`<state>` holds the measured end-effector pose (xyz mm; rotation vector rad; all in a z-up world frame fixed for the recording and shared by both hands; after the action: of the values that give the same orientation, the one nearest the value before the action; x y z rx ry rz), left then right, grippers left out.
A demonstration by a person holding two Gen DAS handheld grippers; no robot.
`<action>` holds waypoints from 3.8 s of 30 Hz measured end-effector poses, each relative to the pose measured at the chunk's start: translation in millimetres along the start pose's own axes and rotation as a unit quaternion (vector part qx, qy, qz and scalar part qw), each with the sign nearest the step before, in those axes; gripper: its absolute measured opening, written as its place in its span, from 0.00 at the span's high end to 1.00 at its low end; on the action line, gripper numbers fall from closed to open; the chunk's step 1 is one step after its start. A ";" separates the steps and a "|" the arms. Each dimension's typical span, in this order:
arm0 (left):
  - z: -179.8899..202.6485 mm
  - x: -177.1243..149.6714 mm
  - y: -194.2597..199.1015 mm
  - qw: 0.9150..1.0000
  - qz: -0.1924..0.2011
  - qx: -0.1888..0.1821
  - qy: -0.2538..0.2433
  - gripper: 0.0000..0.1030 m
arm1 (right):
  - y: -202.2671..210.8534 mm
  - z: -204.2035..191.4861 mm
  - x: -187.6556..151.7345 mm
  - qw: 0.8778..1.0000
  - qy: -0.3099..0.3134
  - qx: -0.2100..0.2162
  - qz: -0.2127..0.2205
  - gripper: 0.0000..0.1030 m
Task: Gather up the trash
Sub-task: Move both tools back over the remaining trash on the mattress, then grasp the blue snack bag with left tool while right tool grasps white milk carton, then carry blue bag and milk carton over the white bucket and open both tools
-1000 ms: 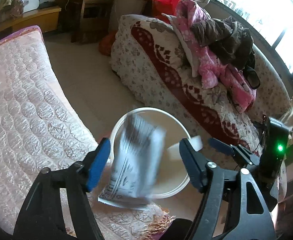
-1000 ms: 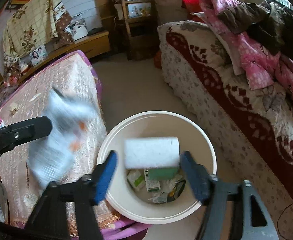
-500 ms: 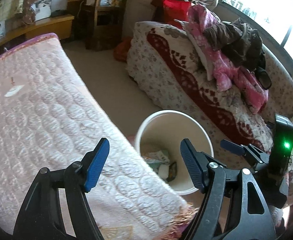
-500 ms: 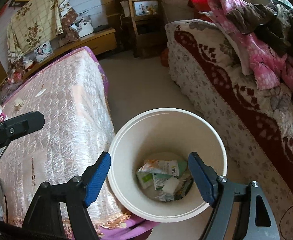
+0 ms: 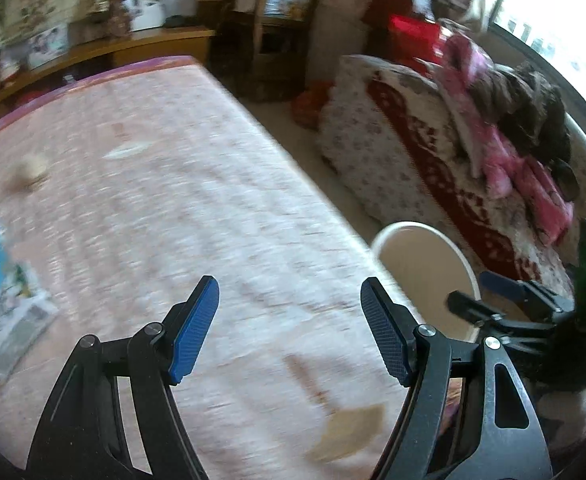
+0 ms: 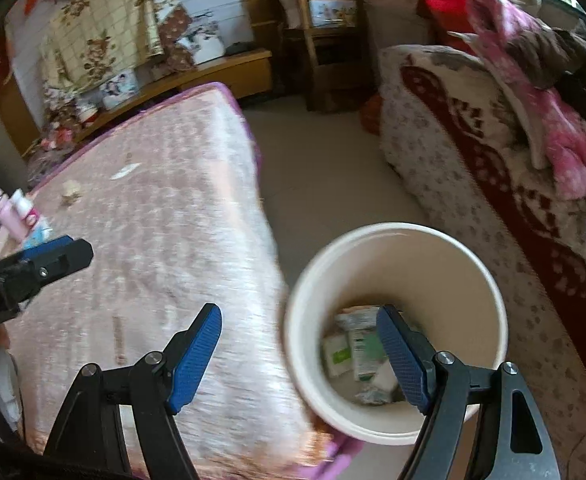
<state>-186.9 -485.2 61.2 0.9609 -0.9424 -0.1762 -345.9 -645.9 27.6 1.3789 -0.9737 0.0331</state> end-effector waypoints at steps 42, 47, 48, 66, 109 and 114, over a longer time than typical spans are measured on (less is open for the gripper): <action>-290.9 0.5 66.0 0.974 0.023 0.223 0.033 0.30 | -54.4 -259.4 -20.5 0.972 0.093 0.203 -0.078 0.24; -312.0 -2.8 35.2 0.982 -0.026 0.176 0.064 0.30 | -65.5 -292.6 -22.3 0.969 0.120 0.202 -0.080 0.24; -309.9 -8.6 32.1 0.984 -0.033 0.159 0.074 0.30 | -67.9 -297.1 -22.1 0.969 0.124 0.200 -0.081 0.24; -267.6 -50.4 31.5 0.975 -0.047 0.125 0.179 0.30 | -77.4 -244.0 -14.0 0.981 0.121 0.129 -0.074 0.36; -71.7 -29.0 37.4 0.998 0.005 0.069 0.007 0.62 | -7.5 -147.4 5.5 0.992 0.082 0.091 0.007 0.48; -46.9 -25.8 30.1 0.999 0.002 0.052 -0.007 0.62 | -1.4 -125.4 5.8 0.995 0.069 0.077 0.011 0.48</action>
<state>-175.2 -425.0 58.0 1.0553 -0.9733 -0.1321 -271.9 -545.9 44.6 1.4857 -0.8847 0.2225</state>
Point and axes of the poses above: each gripper's, at about its wrist camera, not at the fingertips, and y roughly against the way its jaws point, z to its right, x to its top, the point moved 6 cm from there along -y, roughly the way its jaws point, and after that the axes turned 1 degree about x, right-handed, at the moved point
